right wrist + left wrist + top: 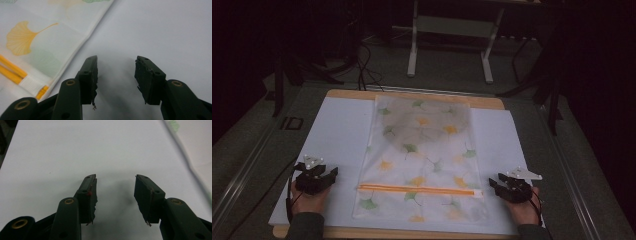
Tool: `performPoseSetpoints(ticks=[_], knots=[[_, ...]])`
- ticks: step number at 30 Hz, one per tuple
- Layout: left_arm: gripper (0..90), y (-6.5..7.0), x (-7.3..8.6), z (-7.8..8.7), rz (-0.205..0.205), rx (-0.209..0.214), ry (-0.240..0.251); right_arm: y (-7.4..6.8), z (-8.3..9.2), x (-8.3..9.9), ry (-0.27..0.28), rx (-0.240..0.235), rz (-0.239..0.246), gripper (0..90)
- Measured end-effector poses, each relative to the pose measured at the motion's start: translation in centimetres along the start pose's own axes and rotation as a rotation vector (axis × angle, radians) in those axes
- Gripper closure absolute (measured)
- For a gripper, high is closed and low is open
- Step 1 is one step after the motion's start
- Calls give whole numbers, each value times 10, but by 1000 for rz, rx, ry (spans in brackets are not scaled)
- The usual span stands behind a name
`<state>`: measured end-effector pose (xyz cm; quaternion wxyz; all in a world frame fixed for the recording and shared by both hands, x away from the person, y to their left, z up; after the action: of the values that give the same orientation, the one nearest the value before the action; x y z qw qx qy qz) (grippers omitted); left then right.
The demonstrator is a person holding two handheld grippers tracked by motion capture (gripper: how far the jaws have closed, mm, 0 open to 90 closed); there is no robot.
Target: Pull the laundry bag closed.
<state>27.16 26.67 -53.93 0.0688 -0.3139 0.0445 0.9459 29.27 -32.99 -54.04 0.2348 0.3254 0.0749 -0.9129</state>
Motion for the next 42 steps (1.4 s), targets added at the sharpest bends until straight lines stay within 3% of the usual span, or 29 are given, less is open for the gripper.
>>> performPoseSetpoints(ticks=[12, 18, 24, 33, 42], knots=[[569, 0, 1, 7, -28, 52, -8, -15, -1, -13, -90, -79, 163, 593], [568, 3, 1, 6, -53, 60, -11, -26, -1, -20, -109, -88, 230, 634], [571, 2, 0, 7, -54, 83, 0, -34, 4, -32, -107, -112, 275, 626], [581, 1, 0, 6, -75, 111, -5, -62, 0, -57, -159, -134, 415, 628], [589, 2, 0, 6, -83, 133, -14, -95, -8, -81, -192, -182, 522, 652]])
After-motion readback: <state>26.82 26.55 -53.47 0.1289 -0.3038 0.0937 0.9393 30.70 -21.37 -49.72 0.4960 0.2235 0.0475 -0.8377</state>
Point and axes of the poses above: each handheld gripper's, and its own axes: z roughly backward along the jaws, x roughly out of its underside, y roughly to its right, the point moved 1 cm from there along -z, roughly forward along the jaws, and after that the axes turned 9 degrees about -y, right-handed, at the moved point
